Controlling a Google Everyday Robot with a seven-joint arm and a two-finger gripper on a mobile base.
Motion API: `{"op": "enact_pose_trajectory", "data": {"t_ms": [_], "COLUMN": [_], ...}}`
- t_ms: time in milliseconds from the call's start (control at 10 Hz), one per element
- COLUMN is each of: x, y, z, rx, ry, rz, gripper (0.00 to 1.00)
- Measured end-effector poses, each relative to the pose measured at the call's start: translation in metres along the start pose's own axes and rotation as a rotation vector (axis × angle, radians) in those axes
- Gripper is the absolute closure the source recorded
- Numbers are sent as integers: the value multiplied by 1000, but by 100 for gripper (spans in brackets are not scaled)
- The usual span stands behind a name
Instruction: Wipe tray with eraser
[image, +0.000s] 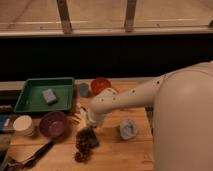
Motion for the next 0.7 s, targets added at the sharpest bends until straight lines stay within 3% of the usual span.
{"op": "enact_pose_trajectory", "data": {"t_ms": [400, 700], "x": [-6, -7], "y": [-24, -33], "z": [2, 18], "rx": [-4, -10], "ry": [-15, 10], "rz": [45, 65], "gripper": [29, 29]}}
